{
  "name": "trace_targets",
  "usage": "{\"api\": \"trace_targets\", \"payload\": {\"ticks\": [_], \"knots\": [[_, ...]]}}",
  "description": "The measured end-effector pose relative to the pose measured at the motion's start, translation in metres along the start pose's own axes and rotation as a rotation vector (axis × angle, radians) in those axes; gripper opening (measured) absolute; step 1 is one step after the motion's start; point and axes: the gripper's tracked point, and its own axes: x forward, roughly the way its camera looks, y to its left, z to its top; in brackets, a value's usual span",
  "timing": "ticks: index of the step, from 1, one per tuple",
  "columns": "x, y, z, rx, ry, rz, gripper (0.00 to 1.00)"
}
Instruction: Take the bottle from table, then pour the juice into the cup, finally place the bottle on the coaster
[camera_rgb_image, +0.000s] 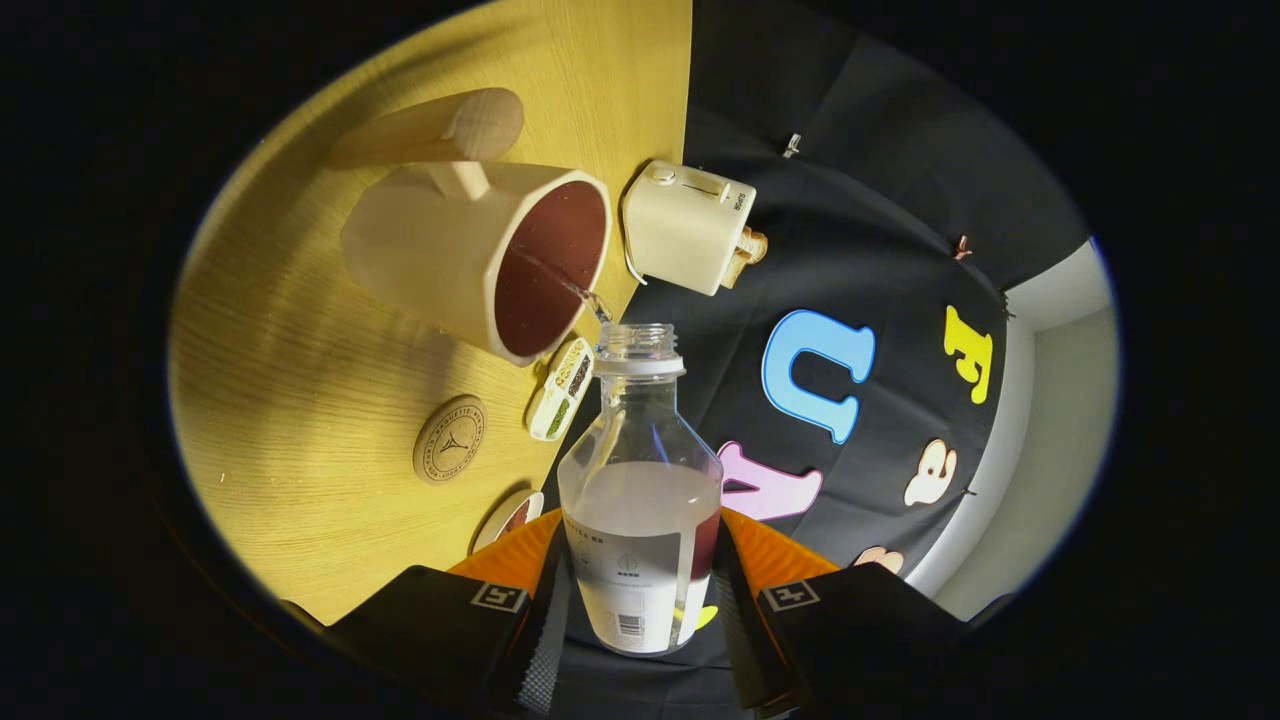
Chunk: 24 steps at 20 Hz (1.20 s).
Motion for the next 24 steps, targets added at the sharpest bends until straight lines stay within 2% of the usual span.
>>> {"api": "trace_targets", "payload": {"ticks": [24], "knots": [[-0.009,-0.027,0.001,-0.172,-0.062,-0.029,0.70]]}}
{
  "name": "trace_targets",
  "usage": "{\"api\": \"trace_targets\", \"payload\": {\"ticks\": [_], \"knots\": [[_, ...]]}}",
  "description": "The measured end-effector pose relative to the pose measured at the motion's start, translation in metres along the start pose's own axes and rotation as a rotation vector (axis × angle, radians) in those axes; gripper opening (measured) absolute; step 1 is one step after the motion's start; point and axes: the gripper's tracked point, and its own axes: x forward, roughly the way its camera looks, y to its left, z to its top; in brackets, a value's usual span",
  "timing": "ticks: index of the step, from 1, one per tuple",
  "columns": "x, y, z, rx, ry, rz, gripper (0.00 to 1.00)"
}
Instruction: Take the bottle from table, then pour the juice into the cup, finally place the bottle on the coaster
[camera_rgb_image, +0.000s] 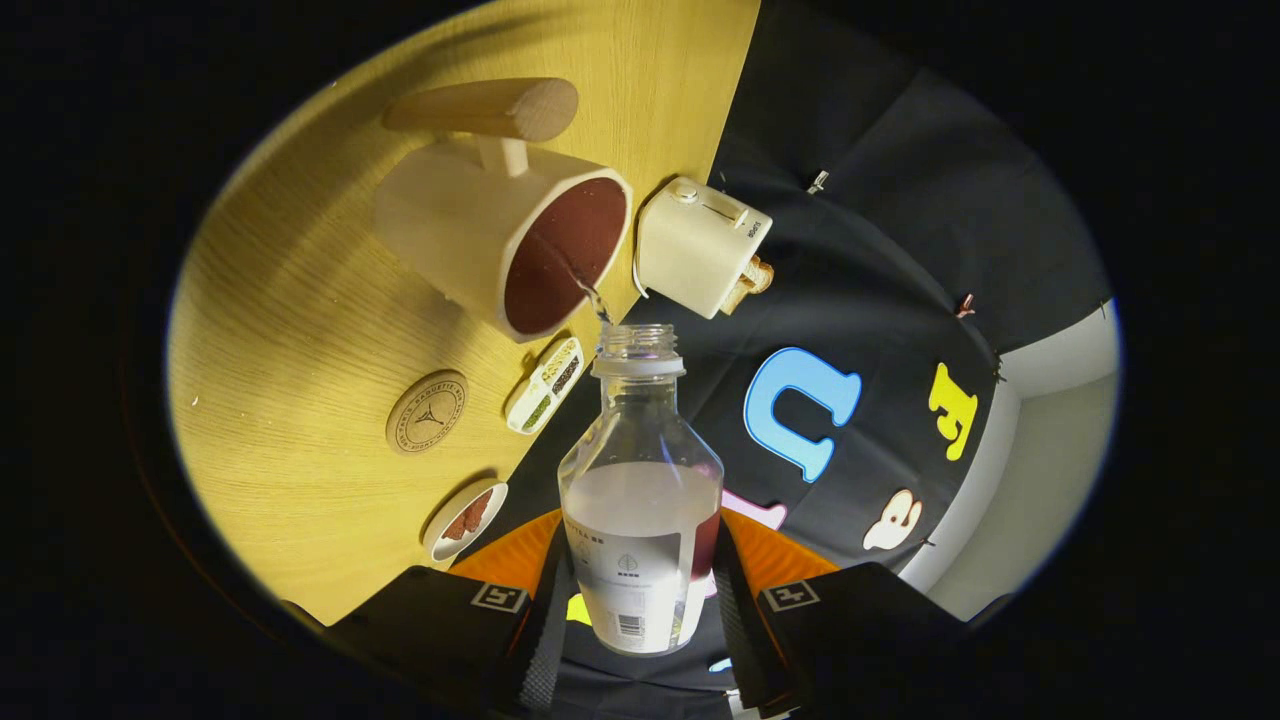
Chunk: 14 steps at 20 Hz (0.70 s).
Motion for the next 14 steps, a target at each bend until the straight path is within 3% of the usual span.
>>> {"api": "trace_targets", "payload": {"ticks": [14], "knots": [[0.001,-0.020,0.015,-0.186,-0.077,-0.040,0.70]]}}
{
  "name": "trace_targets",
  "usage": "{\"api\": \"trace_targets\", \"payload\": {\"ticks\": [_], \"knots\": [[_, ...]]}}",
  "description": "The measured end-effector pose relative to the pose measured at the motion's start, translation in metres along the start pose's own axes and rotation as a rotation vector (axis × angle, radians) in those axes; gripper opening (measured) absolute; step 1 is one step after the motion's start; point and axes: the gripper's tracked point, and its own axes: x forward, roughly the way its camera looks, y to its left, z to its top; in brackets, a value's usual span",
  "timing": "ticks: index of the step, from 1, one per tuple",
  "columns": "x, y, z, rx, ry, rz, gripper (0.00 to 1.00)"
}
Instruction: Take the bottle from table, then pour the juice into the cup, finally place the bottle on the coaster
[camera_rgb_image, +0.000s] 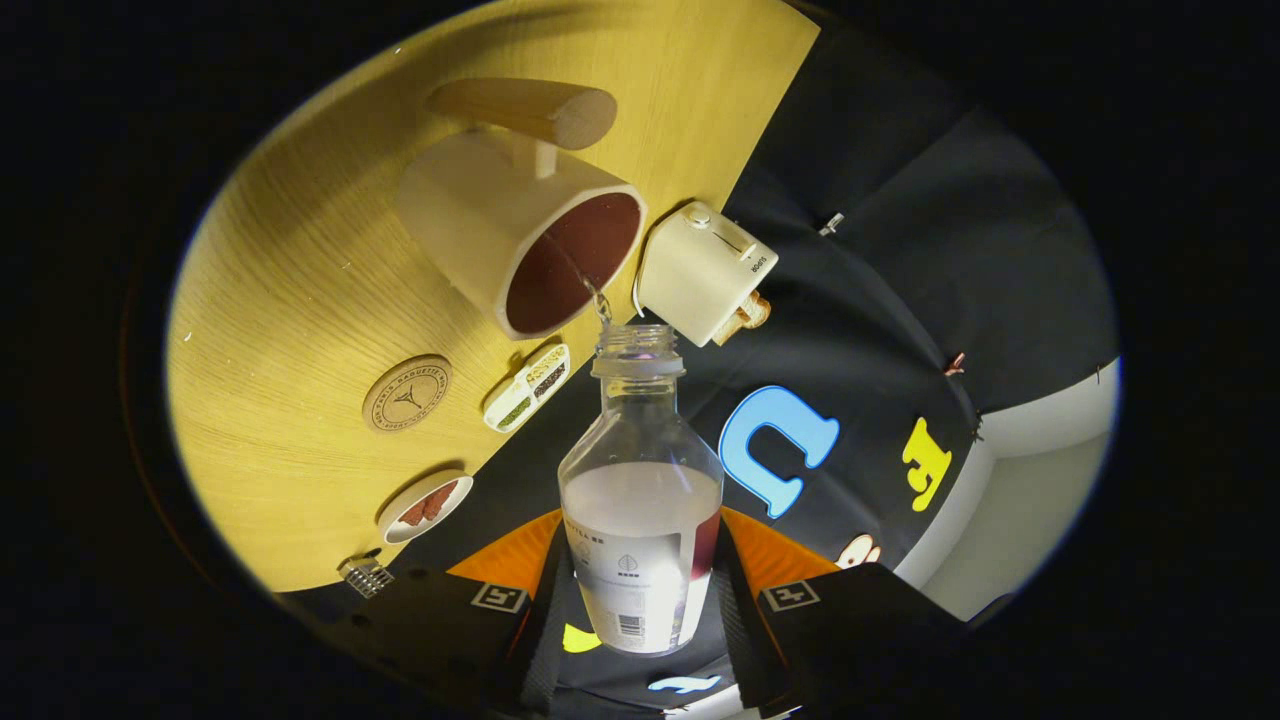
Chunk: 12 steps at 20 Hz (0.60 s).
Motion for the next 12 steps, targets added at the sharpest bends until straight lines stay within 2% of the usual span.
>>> {"api": "trace_targets", "payload": {"ticks": [2,12], "knots": [[-0.0004,-0.0068,0.0034,-0.028,-0.022,-0.024,0.70],[0.0059,-0.0041,0.0052,-0.035,-0.036,-0.005,0.70]]}}
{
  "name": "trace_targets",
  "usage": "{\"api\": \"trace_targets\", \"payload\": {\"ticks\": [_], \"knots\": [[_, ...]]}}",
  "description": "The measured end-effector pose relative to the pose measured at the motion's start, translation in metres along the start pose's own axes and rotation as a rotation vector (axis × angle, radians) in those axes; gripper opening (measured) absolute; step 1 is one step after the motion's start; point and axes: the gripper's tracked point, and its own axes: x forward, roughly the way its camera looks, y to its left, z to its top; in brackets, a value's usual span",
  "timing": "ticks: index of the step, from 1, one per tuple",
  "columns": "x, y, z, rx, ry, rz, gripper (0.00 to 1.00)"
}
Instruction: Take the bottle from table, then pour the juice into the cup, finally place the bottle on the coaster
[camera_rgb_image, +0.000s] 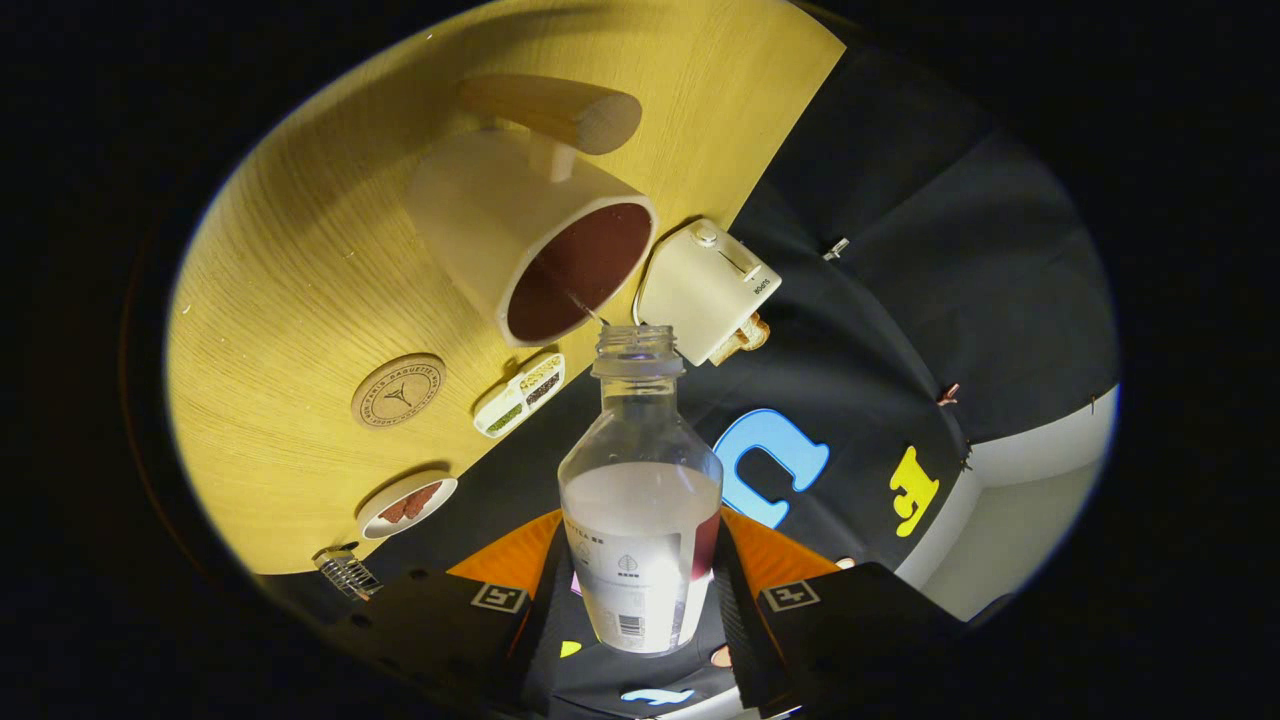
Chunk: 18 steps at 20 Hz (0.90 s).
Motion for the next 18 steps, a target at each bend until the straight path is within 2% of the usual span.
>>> {"api": "trace_targets", "payload": {"ticks": [5,11,18], "knots": [[0.004,-0.001,-0.001,0.025,0.005,0.007,0.70],[-0.001,0.006,0.003,0.176,0.008,0.011,0.70],[-0.013,0.023,0.007,0.513,0.062,-0.004,0.70]]}}
